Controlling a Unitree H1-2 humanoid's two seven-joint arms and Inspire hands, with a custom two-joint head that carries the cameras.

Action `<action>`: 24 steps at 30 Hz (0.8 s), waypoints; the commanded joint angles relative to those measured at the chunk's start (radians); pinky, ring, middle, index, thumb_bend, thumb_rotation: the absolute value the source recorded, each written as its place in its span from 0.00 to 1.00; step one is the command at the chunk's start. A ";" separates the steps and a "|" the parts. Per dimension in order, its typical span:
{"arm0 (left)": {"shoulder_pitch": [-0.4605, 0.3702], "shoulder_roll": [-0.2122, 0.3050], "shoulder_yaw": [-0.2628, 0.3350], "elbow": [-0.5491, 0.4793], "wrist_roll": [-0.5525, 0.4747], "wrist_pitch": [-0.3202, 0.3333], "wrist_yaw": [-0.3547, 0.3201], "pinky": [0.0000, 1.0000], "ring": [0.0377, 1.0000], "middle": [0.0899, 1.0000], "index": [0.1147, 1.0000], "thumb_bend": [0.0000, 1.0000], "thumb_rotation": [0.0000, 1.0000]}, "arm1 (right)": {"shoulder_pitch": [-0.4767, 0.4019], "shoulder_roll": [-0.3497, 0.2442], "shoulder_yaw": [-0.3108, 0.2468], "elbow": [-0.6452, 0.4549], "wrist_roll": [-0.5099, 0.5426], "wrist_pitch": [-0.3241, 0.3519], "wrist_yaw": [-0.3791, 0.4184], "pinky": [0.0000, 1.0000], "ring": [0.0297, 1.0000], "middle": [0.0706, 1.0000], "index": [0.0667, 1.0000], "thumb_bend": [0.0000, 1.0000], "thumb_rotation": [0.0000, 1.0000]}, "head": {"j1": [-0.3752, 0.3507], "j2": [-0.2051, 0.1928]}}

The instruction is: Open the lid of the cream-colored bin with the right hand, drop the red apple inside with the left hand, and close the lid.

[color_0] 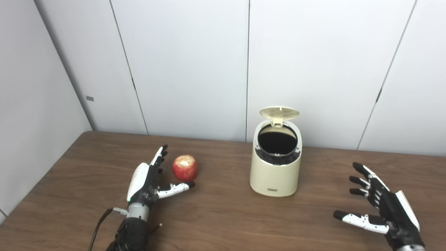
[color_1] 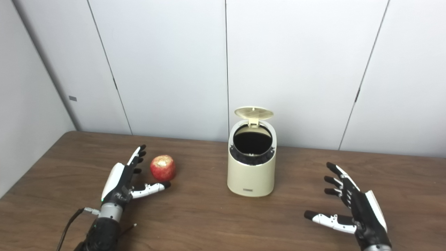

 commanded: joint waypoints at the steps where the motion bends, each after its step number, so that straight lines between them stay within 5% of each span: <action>1: -0.051 0.029 -0.011 0.015 0.030 -0.014 0.028 0.78 0.88 0.90 0.95 0.99 0.32 | -0.033 -0.017 -0.010 -0.032 0.010 -0.016 -0.002 0.75 0.85 0.93 0.89 0.74 0.00 | -0.007 0.003; 12: -0.097 0.043 -0.075 0.126 0.080 -0.042 0.082 0.69 0.80 0.82 0.88 0.94 0.27 | -0.026 -0.018 -0.010 -0.055 0.011 0.000 0.000 0.72 0.84 0.93 0.88 0.75 0.00 | -0.017 0.012; 24: -0.118 0.040 -0.140 0.204 0.123 -0.062 0.146 0.53 0.59 0.63 0.69 0.85 0.18 | -0.022 -0.018 -0.014 -0.082 0.002 0.026 -0.005 0.73 0.84 0.92 0.88 0.73 0.00 | -0.028 0.022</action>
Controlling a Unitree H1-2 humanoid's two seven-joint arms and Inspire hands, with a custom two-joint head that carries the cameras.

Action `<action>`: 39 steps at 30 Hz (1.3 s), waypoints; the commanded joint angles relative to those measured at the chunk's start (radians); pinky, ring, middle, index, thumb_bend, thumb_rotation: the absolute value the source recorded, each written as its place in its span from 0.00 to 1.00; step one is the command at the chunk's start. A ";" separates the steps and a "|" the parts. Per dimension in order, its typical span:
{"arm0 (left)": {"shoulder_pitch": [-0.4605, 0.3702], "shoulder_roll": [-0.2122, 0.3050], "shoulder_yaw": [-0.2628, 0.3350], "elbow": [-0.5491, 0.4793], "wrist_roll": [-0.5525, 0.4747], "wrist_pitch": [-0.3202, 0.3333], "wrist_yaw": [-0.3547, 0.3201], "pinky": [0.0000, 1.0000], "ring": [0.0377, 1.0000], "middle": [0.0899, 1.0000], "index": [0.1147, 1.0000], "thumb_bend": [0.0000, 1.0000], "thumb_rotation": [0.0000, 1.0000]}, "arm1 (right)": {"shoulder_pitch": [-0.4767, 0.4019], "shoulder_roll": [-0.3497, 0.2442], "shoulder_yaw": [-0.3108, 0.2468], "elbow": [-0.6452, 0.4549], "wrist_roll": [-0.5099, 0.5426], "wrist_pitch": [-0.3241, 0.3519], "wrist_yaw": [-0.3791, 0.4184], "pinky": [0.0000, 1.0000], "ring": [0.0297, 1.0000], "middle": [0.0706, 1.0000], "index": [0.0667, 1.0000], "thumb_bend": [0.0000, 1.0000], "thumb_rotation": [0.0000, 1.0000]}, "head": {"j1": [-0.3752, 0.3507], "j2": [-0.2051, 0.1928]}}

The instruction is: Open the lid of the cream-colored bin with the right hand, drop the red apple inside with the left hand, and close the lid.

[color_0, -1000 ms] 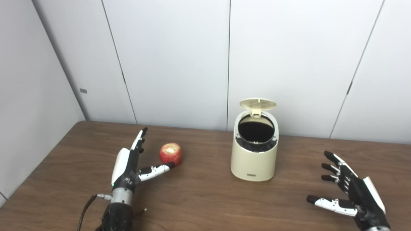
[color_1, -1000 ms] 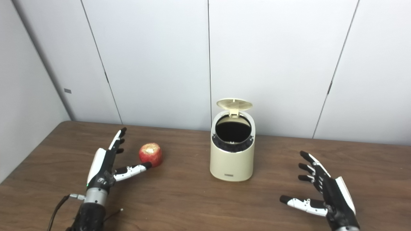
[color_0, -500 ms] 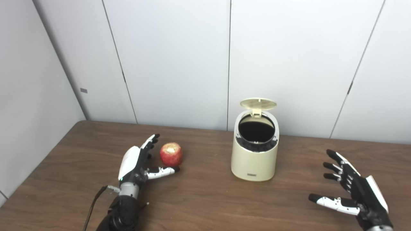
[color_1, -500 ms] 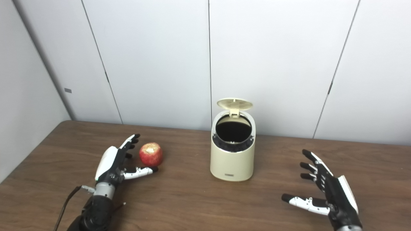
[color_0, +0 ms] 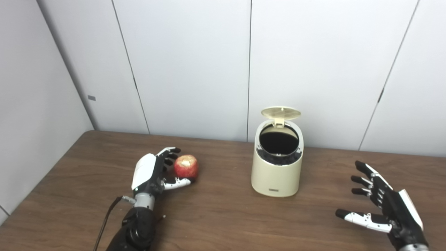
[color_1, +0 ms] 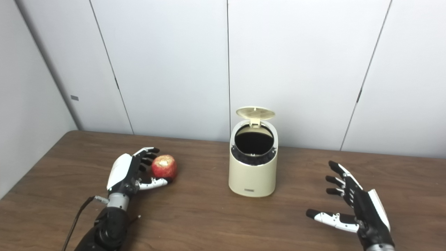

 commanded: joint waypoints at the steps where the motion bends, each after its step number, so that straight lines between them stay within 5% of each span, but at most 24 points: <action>1: -0.016 0.002 -0.025 0.016 0.017 -0.006 -0.010 0.52 0.58 0.62 0.67 0.85 0.17 | -0.027 -0.018 -0.011 -0.041 0.005 -0.016 -0.004 0.72 0.84 0.92 0.88 0.73 0.00 | 0.001 0.001; 6: -0.020 0.010 -0.058 0.028 0.037 -0.007 -0.014 0.45 0.52 0.53 0.56 0.80 0.13 | -0.028 -0.022 -0.014 -0.035 0.010 -0.028 -0.002 0.73 0.84 0.93 0.89 0.73 0.00 | -0.001 0.004; 8: -0.021 0.011 -0.066 0.029 0.039 -0.004 -0.016 0.44 0.50 0.48 0.45 0.58 0.08 | -0.028 -0.024 -0.014 -0.035 0.004 -0.029 -0.003 0.73 0.84 0.93 0.89 0.73 0.01 | -0.001 0.004; 10: -0.023 0.010 -0.073 0.034 0.039 -0.006 -0.015 0.46 0.49 0.43 0.45 0.54 0.02 | -0.028 -0.025 -0.015 -0.036 0.002 -0.028 -0.005 0.72 0.84 0.92 0.88 0.73 0.01 | -0.001 0.006; 23: -0.014 0.003 -0.075 0.025 0.044 -0.035 0.047 0.38 0.44 0.41 0.43 0.53 0.00 | -0.020 -0.016 -0.013 -0.033 -0.007 -0.025 -0.015 0.69 0.82 0.91 0.87 0.72 0.04 | -0.014 0.003; 31: 0.003 -0.019 -0.052 -0.104 0.075 -0.076 0.139 0.34 0.41 0.41 0.44 0.53 0.00 | -0.018 -0.008 -0.005 -0.017 -0.020 -0.040 -0.020 0.69 0.82 0.91 0.87 0.72 0.05 | -0.063 -0.010; 39: -0.034 -0.059 -0.040 -0.278 0.093 -0.080 0.122 0.29 0.39 0.39 0.44 0.52 0.00 | -0.024 0.004 0.003 -0.004 -0.042 -0.038 -0.024 0.68 0.82 0.91 0.87 0.72 0.08 | -0.098 -0.014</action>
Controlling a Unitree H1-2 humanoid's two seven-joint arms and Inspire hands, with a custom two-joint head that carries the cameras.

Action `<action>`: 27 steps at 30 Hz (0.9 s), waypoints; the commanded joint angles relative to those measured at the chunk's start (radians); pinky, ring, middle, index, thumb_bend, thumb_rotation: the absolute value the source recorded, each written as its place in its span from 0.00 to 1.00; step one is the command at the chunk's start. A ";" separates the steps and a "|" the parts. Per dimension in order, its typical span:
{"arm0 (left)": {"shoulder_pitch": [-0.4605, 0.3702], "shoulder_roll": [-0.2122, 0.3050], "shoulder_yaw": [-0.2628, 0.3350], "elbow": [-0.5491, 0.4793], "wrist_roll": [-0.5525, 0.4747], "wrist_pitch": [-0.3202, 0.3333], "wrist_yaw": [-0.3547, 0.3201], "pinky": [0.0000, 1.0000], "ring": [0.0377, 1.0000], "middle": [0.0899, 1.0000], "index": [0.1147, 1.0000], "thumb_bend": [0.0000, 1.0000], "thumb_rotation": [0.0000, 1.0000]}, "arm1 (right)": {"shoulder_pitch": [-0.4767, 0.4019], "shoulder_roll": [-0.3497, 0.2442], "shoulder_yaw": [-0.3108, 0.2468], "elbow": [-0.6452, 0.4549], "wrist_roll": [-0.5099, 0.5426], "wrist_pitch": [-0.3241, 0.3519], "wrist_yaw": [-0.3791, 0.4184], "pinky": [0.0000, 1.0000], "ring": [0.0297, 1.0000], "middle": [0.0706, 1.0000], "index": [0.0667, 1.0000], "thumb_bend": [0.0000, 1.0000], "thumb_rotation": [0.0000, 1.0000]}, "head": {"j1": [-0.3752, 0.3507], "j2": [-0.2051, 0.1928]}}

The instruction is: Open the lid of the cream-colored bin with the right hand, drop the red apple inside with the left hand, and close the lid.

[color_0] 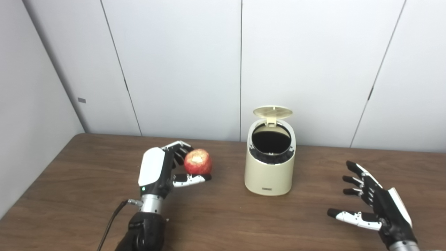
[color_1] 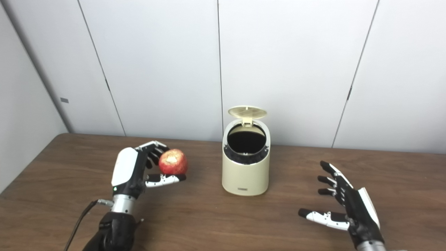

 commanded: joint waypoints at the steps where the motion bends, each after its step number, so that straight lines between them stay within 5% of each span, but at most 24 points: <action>1: -0.071 -0.023 0.007 -0.054 0.008 -0.007 0.005 0.29 0.39 0.39 0.44 0.52 0.00 | -0.030 -0.005 0.003 -0.013 -0.011 -0.034 -0.018 0.67 0.82 0.91 0.86 0.72 0.09 | -0.002 0.000; 12: -0.177 -0.124 -0.011 -0.095 0.047 0.026 -0.034 0.31 0.38 0.43 0.41 0.53 0.00 | -0.034 0.009 0.012 -0.015 -0.057 0.001 -0.032 0.70 0.84 0.91 0.88 0.70 0.11 | -0.010 -0.004; 27: -0.216 -0.186 -0.081 -0.009 0.077 0.002 -0.023 0.27 0.36 0.41 0.43 0.53 0.00 | -0.058 0.013 0.017 0.022 -0.058 -0.017 -0.048 0.66 0.84 0.90 0.87 0.72 0.09 | -0.021 -0.019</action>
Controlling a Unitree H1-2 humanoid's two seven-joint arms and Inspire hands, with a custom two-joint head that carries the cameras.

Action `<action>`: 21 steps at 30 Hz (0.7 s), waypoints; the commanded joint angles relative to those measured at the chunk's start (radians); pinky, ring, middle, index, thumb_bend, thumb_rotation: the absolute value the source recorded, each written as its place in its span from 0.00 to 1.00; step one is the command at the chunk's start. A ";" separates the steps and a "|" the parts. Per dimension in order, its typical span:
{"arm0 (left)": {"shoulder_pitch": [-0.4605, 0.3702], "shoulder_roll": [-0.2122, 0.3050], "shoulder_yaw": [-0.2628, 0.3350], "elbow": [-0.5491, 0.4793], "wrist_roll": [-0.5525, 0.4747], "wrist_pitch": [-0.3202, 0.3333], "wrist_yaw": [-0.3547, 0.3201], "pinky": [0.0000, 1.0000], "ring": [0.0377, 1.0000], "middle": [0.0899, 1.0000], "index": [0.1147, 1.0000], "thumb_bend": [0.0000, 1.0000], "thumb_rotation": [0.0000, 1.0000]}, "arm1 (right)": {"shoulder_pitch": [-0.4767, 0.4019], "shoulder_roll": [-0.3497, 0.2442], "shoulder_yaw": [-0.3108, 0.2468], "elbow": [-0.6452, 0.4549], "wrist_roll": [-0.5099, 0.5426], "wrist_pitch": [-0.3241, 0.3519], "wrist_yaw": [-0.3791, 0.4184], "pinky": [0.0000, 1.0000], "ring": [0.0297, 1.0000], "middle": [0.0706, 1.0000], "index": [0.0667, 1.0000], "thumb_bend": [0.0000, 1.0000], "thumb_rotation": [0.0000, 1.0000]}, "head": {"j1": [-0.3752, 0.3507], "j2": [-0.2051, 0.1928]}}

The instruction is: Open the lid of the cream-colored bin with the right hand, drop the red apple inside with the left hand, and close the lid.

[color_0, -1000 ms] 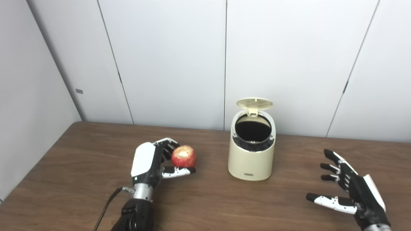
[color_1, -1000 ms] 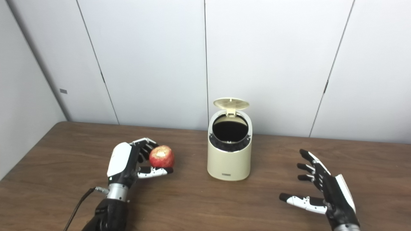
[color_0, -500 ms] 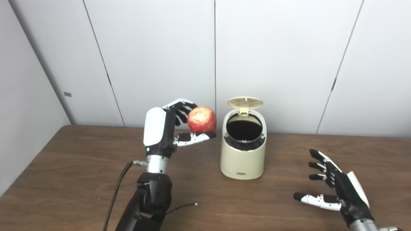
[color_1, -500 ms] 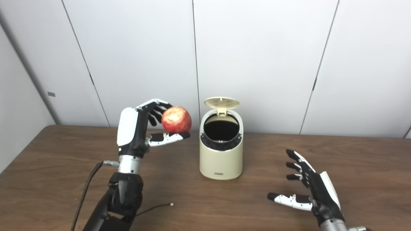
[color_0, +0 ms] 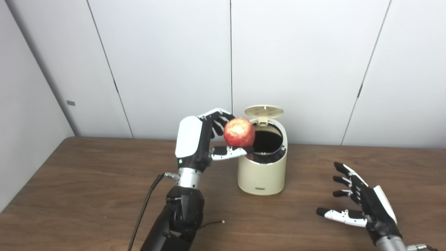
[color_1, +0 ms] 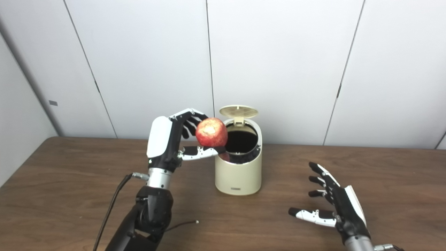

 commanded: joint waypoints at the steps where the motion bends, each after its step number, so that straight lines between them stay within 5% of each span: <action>1: -0.060 -0.012 -0.009 -0.004 0.015 -0.030 0.019 0.27 0.36 0.41 0.43 0.53 0.00 | -0.038 -0.001 0.004 -0.017 -0.011 -0.031 -0.018 0.67 0.84 0.90 0.87 0.73 0.10 | -0.001 0.000; 21: -0.134 -0.058 -0.047 0.172 0.044 -0.059 0.113 0.31 0.39 0.40 0.44 0.52 0.00 | -0.045 0.002 0.000 0.018 -0.012 -0.078 -0.036 0.66 0.83 0.91 0.87 0.75 0.15 | -0.041 -0.015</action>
